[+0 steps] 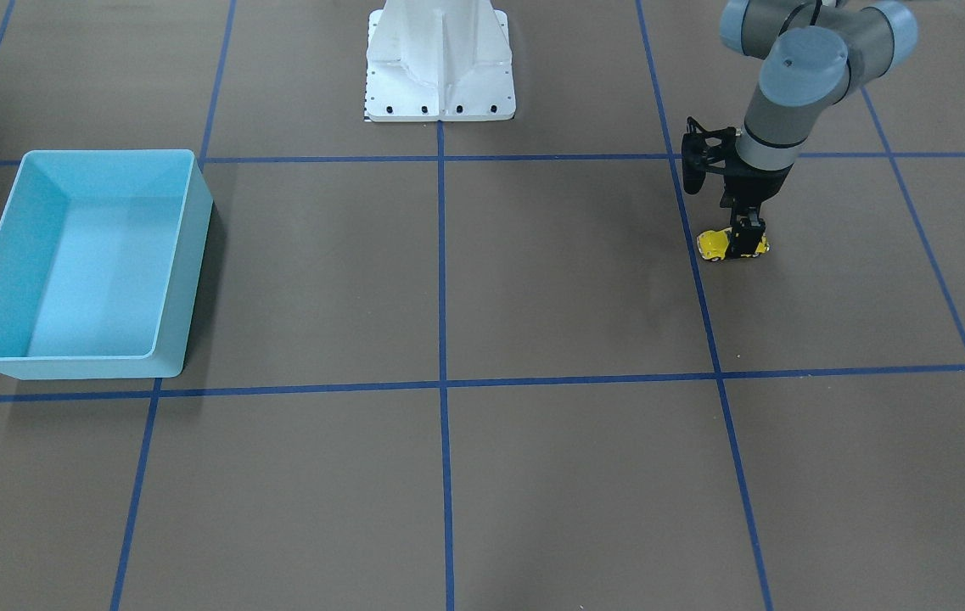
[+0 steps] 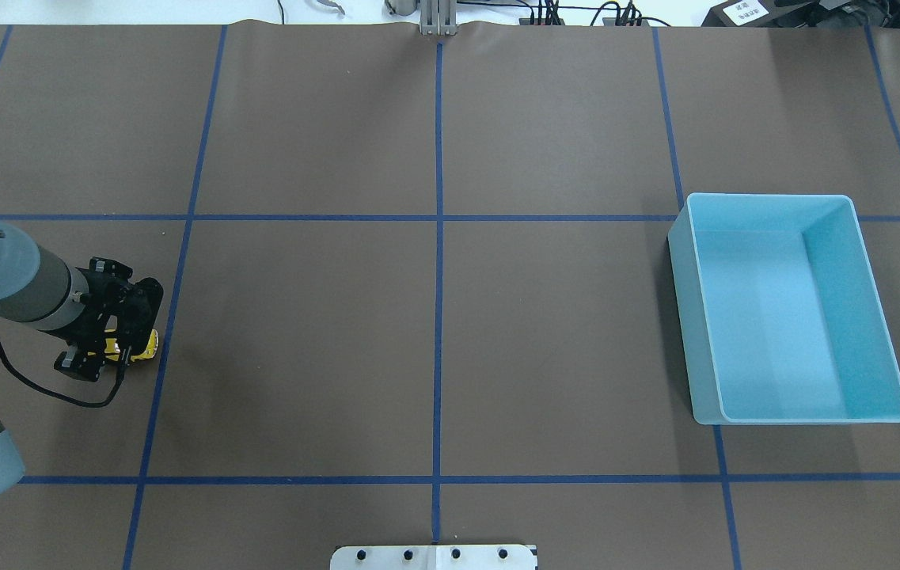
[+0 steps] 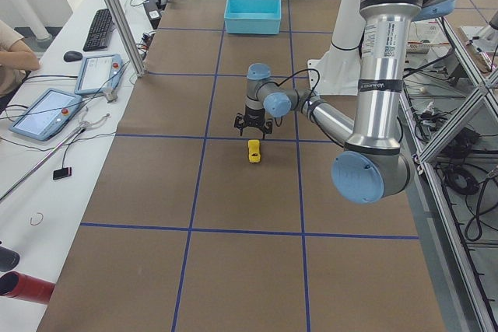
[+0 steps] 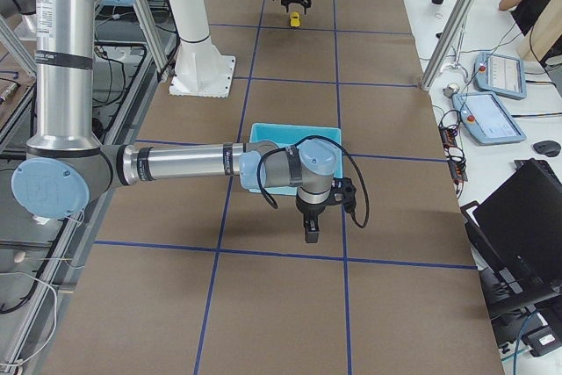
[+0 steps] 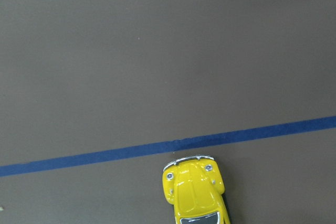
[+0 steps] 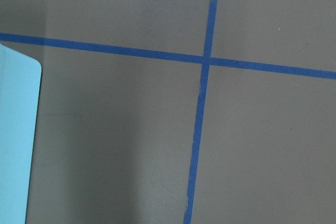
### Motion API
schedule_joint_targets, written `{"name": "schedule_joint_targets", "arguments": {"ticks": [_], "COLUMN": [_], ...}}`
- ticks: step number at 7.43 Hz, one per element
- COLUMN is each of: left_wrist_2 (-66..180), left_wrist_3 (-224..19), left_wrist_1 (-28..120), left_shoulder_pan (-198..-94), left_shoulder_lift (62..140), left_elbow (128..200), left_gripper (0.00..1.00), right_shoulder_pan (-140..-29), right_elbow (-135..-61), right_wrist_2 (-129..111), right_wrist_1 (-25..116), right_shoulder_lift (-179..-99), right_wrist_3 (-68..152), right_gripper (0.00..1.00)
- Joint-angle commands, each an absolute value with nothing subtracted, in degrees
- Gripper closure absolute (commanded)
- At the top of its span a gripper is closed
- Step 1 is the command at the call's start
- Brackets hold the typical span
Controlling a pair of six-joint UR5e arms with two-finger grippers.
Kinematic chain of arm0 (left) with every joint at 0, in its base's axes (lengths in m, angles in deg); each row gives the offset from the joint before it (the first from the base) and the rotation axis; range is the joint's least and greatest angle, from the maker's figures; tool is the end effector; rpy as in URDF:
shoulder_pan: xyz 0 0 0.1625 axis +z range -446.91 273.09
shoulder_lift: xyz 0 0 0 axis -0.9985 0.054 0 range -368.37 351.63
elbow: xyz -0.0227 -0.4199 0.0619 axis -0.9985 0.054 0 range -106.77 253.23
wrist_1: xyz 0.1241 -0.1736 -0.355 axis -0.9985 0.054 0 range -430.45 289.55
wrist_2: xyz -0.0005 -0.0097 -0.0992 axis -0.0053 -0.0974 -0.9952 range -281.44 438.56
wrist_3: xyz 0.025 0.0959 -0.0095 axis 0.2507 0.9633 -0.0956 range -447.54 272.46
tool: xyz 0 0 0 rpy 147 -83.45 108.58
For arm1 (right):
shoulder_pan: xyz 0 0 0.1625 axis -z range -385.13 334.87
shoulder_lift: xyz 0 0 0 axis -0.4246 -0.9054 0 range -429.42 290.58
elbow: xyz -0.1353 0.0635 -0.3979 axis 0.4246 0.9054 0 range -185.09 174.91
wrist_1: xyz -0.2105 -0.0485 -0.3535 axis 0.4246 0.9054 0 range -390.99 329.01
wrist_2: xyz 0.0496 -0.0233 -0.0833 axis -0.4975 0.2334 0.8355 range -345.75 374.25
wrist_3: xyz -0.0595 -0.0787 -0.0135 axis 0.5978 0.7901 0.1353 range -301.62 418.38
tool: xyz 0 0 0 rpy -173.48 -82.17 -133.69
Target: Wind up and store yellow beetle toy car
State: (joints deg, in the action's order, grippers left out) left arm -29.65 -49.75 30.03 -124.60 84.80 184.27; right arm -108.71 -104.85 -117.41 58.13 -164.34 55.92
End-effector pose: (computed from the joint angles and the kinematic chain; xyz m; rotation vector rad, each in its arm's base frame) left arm 0.3465 -0.3970 0.4471 0.6245 0.4278 1.6021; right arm 0.0152 -0.4656 0.6170 0.0389 -0.7322 -0.1021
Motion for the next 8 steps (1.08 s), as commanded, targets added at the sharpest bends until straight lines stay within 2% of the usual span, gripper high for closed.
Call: {"name": "schedule_joint_targets", "arguments": {"ticks": [1, 5, 7, 8], "left_wrist_2": [-30.0, -30.9, -33.0, -34.4], "left_wrist_3": [-53.1, -53.3, -53.3, -53.3], "left_wrist_1": [33.9, 37.9, 37.9, 37.9], "left_shoulder_pan": [-124.5, -124.3, -124.3, -124.3], "left_shoulder_lift": [85.2, 85.2, 85.2, 85.1], "left_elbow": [181.1, 178.3, 178.2, 178.1], "left_gripper": [0.00, 0.00, 0.07, 0.07], "right_shoulder_pan": [-108.7, -108.7, -108.7, -108.7], "right_elbow": [-104.8, -104.8, -104.8, -104.8], "right_wrist_2": [-117.4, -117.4, -117.4, -117.4], "right_wrist_1": [58.1, 58.1, 58.1, 58.1], "right_shoulder_lift": [-164.3, -164.3, -164.3, -164.3], "right_wrist_3": [55.9, 55.9, 55.9, 55.9], "right_gripper": [0.00, 0.00, 0.00, 0.00]}}
